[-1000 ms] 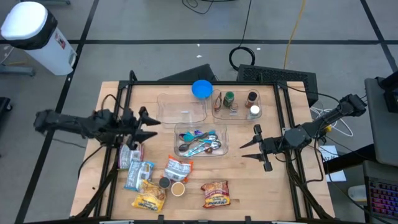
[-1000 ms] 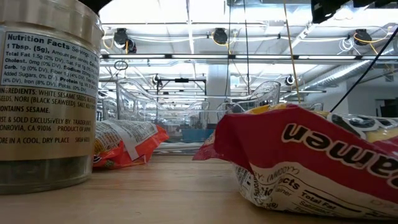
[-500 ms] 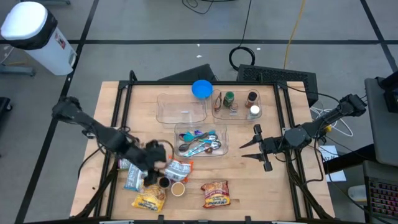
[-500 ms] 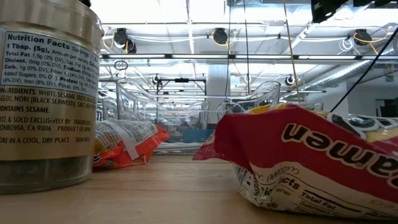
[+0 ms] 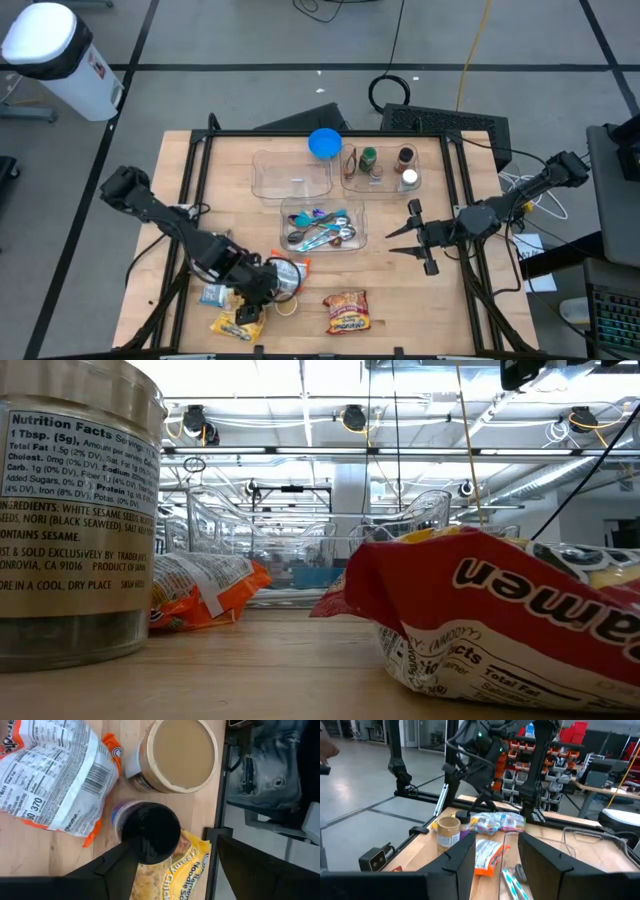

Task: Pick & Place Food Item
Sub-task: Put the violet seasoning bottle into the top right transparent bin

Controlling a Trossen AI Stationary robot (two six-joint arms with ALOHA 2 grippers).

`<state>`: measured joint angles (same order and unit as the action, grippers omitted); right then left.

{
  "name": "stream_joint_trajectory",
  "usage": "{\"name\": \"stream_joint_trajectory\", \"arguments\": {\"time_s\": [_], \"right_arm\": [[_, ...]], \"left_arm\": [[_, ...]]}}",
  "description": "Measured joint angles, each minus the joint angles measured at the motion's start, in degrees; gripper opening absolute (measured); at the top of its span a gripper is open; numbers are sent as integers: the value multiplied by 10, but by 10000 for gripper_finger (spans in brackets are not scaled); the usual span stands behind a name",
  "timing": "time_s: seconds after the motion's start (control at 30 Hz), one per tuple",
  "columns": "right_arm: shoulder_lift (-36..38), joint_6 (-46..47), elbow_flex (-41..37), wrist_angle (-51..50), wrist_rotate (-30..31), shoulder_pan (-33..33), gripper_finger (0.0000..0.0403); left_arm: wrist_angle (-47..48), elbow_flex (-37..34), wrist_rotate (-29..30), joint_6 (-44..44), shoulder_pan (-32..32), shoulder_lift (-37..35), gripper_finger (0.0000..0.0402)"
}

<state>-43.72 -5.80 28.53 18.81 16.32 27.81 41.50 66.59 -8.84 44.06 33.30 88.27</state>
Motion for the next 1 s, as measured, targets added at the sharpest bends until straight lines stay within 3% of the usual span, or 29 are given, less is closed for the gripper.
{"name": "stream_joint_trajectory", "arguments": {"time_s": [0.3, 0.6, 0.73, 1.0], "right_arm": [[0, -10, 0, 0, -1, 0, 139], [0, -2, 0, -2, -1, 0, 139], [0, 6, 0, -2, -1, 0, 139], [0, 6, 0, -2, -1, 0, 139]], "left_arm": [[8, -4, 110, -51, -6, 3, 256], [10, -4, 121, -64, -9, 2, 255], [30, -4, 118, 24, -17, 2, 255], [67, -4, 92, 305, -31, 2, 255]]}}
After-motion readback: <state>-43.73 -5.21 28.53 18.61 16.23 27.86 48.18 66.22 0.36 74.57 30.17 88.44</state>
